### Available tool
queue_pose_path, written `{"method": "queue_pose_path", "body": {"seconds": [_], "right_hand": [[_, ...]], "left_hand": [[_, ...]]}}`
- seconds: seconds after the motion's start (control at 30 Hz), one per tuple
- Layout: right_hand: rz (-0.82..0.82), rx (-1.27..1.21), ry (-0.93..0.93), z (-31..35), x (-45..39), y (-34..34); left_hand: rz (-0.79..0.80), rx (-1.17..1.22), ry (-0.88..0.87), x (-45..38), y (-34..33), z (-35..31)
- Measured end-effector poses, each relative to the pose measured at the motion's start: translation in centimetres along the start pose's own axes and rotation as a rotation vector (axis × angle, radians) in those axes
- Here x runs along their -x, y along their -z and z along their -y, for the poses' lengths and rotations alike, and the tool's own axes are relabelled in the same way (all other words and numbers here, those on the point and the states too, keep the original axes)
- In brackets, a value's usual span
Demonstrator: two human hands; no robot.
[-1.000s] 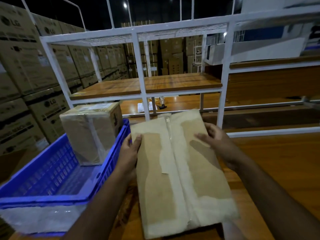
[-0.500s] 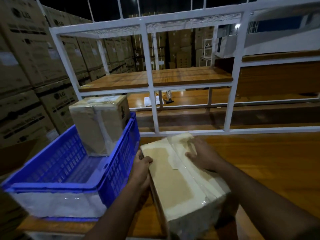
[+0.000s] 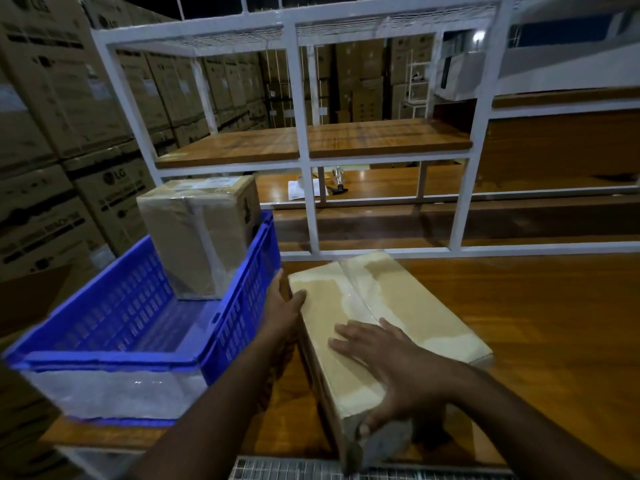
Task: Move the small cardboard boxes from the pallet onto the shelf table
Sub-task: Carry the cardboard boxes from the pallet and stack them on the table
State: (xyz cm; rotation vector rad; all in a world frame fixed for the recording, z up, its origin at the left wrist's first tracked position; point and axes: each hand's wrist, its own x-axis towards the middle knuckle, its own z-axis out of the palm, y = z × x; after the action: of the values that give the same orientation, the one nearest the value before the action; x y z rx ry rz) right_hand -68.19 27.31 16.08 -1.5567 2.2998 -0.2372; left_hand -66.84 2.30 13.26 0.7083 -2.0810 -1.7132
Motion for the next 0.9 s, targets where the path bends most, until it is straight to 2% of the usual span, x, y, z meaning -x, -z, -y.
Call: {"method": "queue_pose_path", "body": {"seconds": [0.17, 0.33, 0.73, 0.9], "right_hand": [[-0.068, -0.032, -0.062, -2.2, 0.8, 1.3], [-0.283, -0.106, -0.207, -5.7, 2.7, 1.7], [-0.784, -0.216, -0.523, -9.7, 1.9, -1.0], [-0.909, -0.431, -0.437, -9.6, -0.4, -1.3]], "left_hand": [[0.07, -0.163, -0.038, -1.8, 0.1, -1.5], [0.103, -0.167, 0.007, -2.9, 1.0, -1.5], [-0.107, -0.307, -0.056, -2.1, 1.8, 0.2], [-0.152, -0.507, -0.204, -1.7, 1.0, 1.0]]}}
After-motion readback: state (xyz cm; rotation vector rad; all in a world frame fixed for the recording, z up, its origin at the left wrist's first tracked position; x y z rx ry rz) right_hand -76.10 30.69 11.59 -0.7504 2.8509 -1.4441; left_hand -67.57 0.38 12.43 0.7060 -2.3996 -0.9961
